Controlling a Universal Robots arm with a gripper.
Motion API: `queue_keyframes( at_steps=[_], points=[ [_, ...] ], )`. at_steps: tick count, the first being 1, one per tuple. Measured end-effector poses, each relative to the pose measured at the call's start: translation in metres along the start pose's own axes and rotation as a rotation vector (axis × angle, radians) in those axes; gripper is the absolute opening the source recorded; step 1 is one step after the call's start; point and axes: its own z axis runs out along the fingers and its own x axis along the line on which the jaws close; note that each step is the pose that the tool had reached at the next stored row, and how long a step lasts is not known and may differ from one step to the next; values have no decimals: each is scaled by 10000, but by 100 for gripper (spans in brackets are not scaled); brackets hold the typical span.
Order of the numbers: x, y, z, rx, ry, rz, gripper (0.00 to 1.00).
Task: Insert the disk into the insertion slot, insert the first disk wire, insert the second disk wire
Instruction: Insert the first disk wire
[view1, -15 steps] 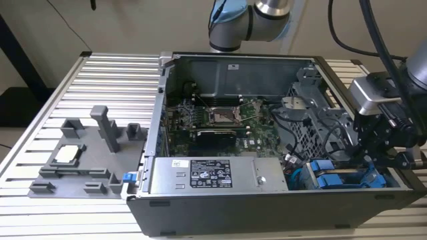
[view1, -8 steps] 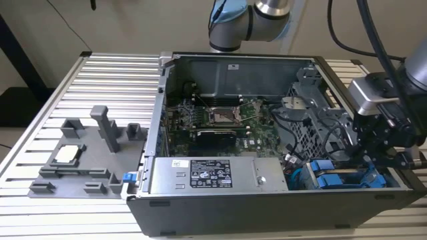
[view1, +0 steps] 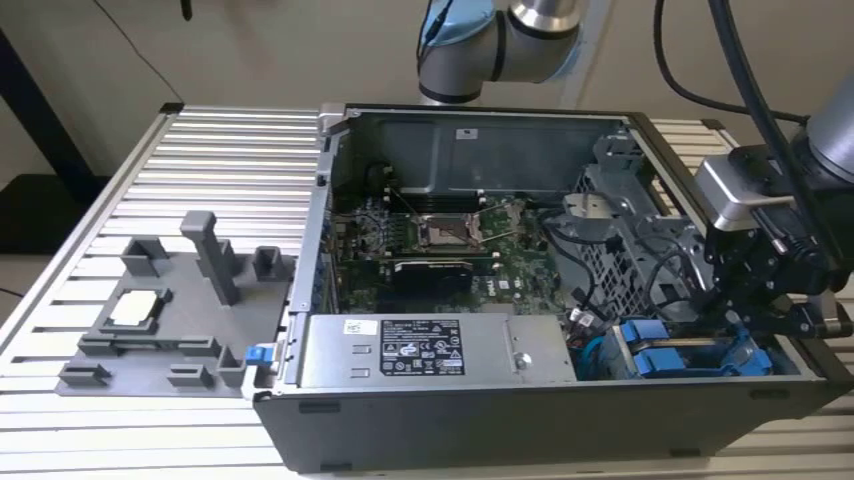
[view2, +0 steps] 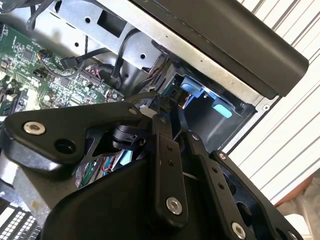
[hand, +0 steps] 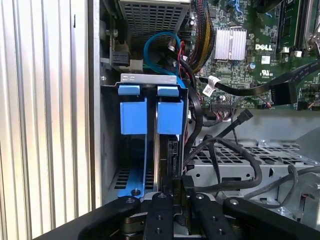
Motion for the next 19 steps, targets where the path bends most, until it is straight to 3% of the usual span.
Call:
queue_keyframes(
  at_steps=[5,9,19],
  points=[
    [0,0,0,-11,-1,6,19],
    [4,-3,-12,-76,-1,19,19],
    [5,-15,1,-77,1,21,19]
  ],
)
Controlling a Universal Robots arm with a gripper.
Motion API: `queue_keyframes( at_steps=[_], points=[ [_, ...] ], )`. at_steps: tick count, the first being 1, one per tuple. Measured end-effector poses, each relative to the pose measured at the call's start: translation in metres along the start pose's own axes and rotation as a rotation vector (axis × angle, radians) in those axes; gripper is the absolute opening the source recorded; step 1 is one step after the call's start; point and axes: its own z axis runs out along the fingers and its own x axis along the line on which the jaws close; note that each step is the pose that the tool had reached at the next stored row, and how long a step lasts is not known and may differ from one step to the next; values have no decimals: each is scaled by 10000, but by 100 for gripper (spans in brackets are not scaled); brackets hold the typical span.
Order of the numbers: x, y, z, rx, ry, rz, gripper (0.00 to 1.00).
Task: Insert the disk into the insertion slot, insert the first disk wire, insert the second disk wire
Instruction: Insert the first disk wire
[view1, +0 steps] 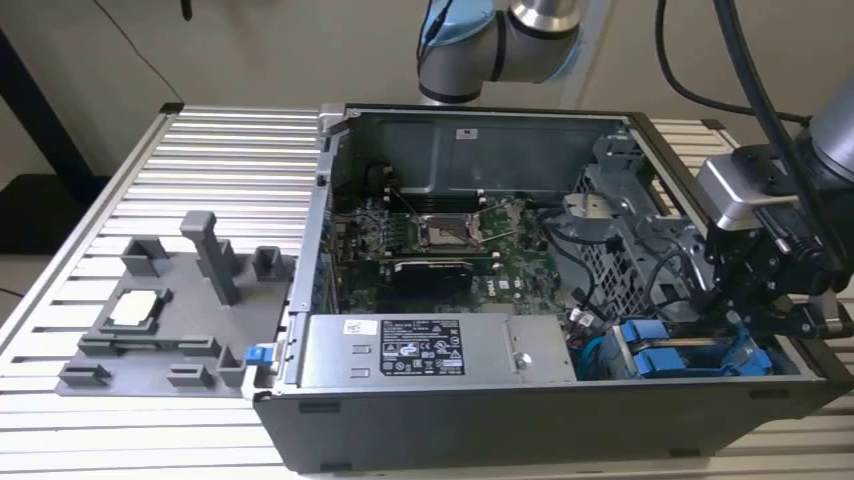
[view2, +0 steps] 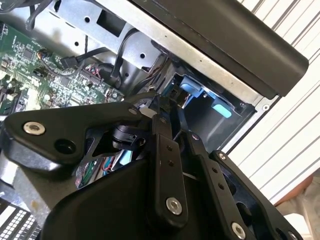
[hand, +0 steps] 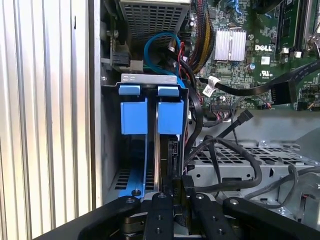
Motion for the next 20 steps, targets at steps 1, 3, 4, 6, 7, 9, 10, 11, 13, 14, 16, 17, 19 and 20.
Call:
queue_keyframes(
  at_steps=[1,3,4,6,7,9,10,11,13,14,16,17,19,20],
  points=[
    [0,-1,3,1,-1,0,19],
    [1,-1,15,0,-3,1,19],
    [1,-1,19,0,-2,1,19],
    [3,0,34,0,-2,0,19],
    [3,1,44,0,-3,1,19],
    [5,2,63,0,8,1,19],
    [5,2,71,0,13,1,19],
    [5,3,73,0,11,1,19],
    [6,3,80,0,-1,2,19],
    [6,3,81,0,-1,2,19],
    [6,3,81,0,0,2,19],
    [6,4,88,-1,-15,3,20],
    [6,4,88,0,-12,3,20],
    [6,3,84,0,-4,2,27]
  ],
)
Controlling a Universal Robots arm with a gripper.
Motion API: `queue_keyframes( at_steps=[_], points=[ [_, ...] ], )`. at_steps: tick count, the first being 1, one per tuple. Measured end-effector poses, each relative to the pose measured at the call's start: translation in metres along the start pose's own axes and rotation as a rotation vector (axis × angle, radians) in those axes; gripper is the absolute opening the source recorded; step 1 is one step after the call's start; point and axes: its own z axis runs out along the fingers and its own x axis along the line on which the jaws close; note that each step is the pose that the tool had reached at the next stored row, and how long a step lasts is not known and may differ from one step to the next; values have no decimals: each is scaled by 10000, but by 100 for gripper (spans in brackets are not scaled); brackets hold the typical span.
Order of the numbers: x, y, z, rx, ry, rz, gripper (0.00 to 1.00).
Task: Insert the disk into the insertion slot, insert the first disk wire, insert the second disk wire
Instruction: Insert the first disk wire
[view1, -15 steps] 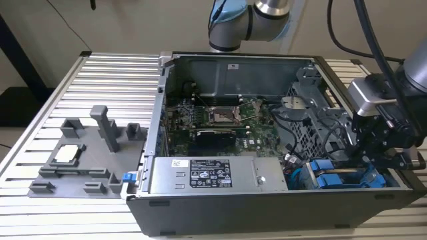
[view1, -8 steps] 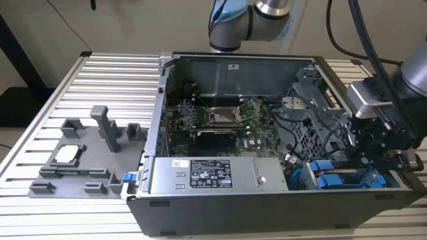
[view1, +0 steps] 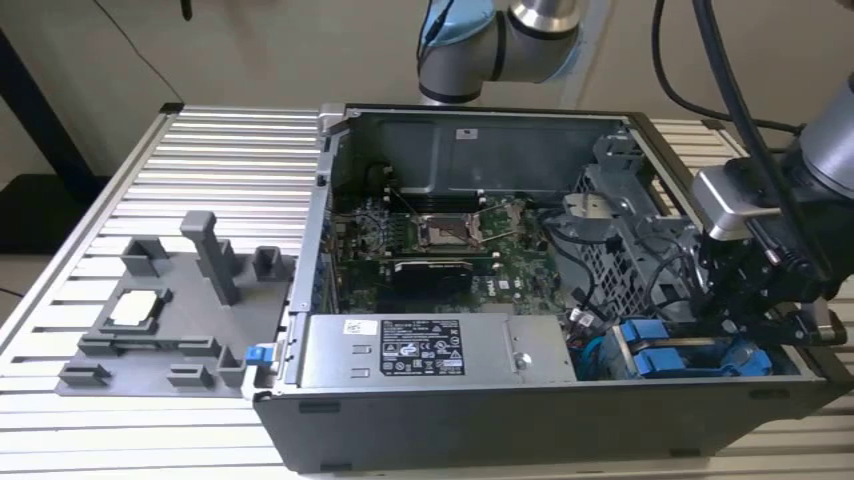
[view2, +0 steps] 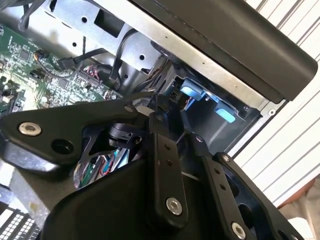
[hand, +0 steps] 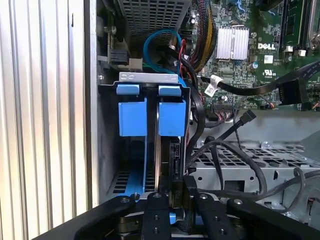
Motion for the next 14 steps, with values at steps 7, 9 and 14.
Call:
queue_keyframes(
  at_steps=[7,9,14],
  points=[
    [-14,-12,-198,0,4,0,27],
    [-20,-17,-279,0,4,0,27],
    [-31,-27,-439,0,3,0,27]
  ],
)
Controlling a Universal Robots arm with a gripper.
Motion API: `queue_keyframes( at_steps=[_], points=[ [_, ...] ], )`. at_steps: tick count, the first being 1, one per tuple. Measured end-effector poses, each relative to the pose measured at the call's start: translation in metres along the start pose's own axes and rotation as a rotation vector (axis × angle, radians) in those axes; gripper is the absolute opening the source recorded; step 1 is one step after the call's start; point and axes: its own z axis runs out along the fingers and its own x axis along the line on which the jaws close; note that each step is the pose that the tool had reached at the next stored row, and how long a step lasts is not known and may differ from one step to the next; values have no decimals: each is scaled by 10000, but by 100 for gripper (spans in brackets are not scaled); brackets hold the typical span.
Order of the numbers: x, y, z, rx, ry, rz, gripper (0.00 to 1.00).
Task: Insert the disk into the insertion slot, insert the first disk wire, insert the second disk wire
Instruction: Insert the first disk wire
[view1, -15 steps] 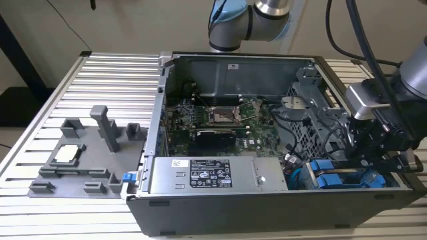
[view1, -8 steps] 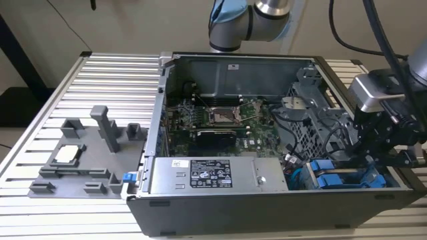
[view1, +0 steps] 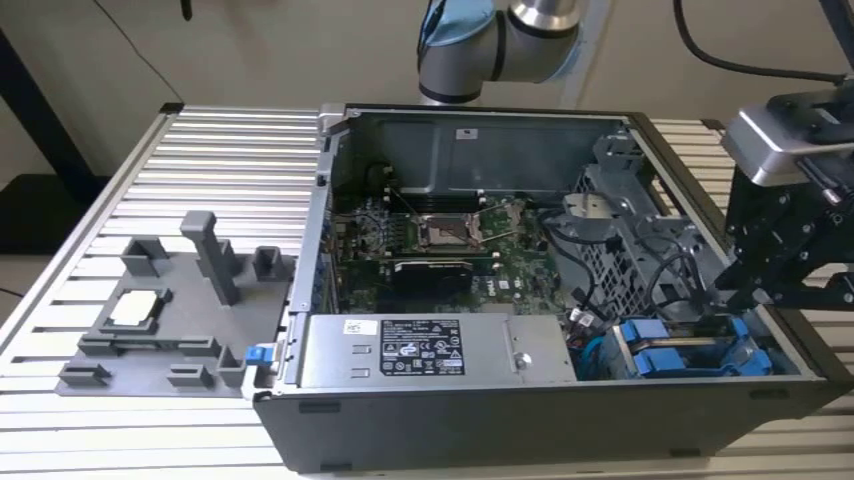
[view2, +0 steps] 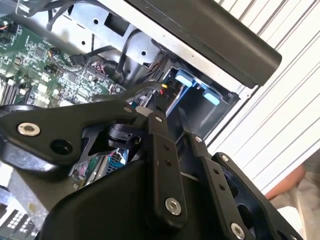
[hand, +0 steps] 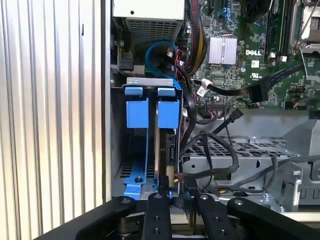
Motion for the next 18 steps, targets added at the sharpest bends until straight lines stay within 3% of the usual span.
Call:
queue_keyframes(
  at_steps=[5,13,18],
  points=[
    [-12,-8,-172,0,2,-1,27],
    [-18,-8,-175,0,9,-1,27],
    [-110,-7,-166,0,6,5,27]
  ],
)
